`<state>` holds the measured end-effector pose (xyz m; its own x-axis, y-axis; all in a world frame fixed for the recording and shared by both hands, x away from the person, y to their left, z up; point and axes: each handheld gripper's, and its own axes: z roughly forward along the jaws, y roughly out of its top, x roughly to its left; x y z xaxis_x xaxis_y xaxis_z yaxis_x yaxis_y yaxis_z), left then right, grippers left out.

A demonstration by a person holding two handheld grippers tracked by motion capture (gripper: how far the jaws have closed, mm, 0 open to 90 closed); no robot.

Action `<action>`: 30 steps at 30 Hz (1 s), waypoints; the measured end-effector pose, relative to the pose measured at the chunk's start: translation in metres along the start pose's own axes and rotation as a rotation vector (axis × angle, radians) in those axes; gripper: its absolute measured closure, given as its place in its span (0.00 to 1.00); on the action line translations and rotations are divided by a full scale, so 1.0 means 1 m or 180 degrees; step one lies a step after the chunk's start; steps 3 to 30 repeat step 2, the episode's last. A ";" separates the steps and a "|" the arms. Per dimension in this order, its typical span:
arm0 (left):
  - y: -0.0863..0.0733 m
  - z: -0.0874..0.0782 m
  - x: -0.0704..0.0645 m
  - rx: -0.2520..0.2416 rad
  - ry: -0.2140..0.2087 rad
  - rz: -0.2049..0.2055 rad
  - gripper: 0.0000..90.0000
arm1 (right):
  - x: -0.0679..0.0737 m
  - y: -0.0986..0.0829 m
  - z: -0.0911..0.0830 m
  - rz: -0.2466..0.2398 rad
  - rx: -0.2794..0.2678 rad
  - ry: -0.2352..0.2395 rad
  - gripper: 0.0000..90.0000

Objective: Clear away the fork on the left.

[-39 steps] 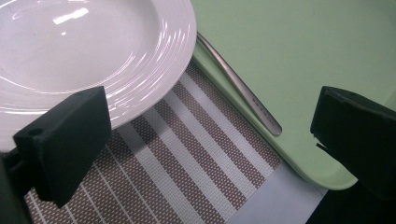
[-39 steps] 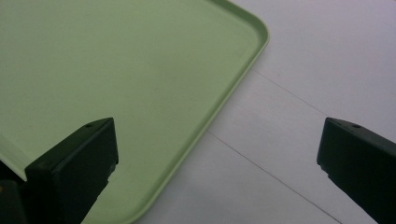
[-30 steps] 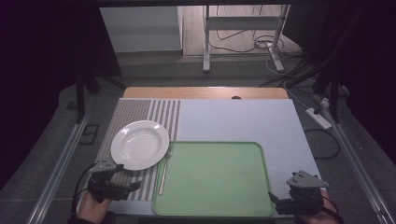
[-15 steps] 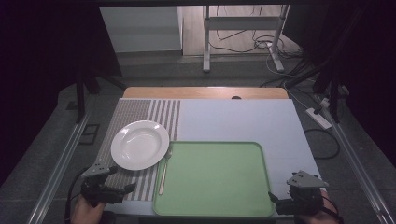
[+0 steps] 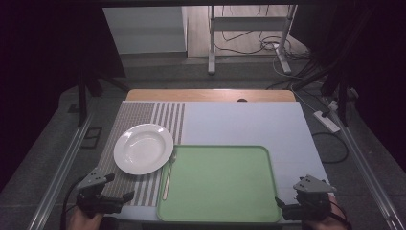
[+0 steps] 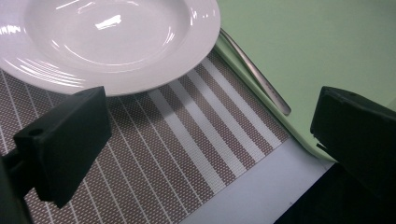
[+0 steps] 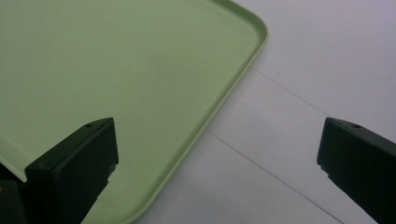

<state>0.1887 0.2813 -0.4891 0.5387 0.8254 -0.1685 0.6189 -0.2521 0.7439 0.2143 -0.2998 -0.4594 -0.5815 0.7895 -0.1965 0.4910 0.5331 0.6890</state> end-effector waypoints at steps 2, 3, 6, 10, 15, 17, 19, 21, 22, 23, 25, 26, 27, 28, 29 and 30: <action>0.001 0.000 0.000 0.0001 -0.0007 -0.0018 0.00 | 0.000 0.000 0.000 -0.0012 0.0010 -0.0012 0.00; 0.001 0.000 0.000 0.0001 -0.0007 -0.0018 0.00 | 0.000 0.000 0.000 -0.0012 0.0010 -0.0012 0.00; 0.001 0.000 0.000 0.0001 -0.0007 -0.0018 0.00 | 0.000 0.000 0.000 -0.0012 0.0010 -0.0012 0.00; 0.001 0.000 0.000 0.0001 -0.0007 -0.0018 0.00 | 0.000 0.000 0.000 -0.0012 0.0010 -0.0012 0.00; 0.001 0.000 0.000 0.0001 -0.0007 -0.0018 0.00 | 0.000 0.000 0.000 -0.0012 0.0010 -0.0012 0.00; 0.001 0.000 0.000 0.0001 -0.0007 -0.0018 0.00 | 0.000 0.000 0.000 -0.0012 0.0010 -0.0012 0.00; 0.001 0.000 0.000 0.0001 -0.0007 -0.0018 0.00 | 0.000 0.000 0.000 -0.0012 0.0010 -0.0012 0.00; 0.001 0.000 0.000 0.0001 -0.0007 -0.0018 0.00 | 0.000 0.000 0.000 -0.0012 0.0010 -0.0012 0.00; 0.001 0.000 0.000 0.0001 -0.0007 -0.0018 0.00 | 0.000 0.000 0.000 -0.0012 0.0010 -0.0012 0.00; 0.001 0.000 0.000 0.0001 -0.0007 -0.0018 0.00 | 0.000 0.000 0.000 -0.0012 0.0010 -0.0012 0.00; 0.001 0.000 0.000 0.0001 -0.0007 -0.0018 0.00 | 0.000 0.000 0.000 -0.0012 0.0010 -0.0012 0.00; 0.001 0.000 0.000 0.0001 -0.0007 -0.0018 0.00 | 0.000 0.000 0.000 -0.0012 0.0010 -0.0012 0.00; 0.001 0.000 0.000 0.0001 -0.0007 -0.0018 0.00 | 0.000 0.000 0.000 -0.0012 0.0010 -0.0012 0.00; 0.001 0.000 0.000 0.0001 -0.0007 -0.0018 0.00 | 0.000 0.000 0.000 -0.0012 0.0010 -0.0012 0.00; 0.001 0.000 0.000 0.0001 -0.0007 -0.0018 0.00 | 0.000 0.000 0.000 -0.0012 0.0010 -0.0012 0.00; 0.001 0.000 0.000 0.0001 -0.0007 -0.0018 0.00 | 0.000 0.000 0.000 -0.0012 0.0010 -0.0012 0.00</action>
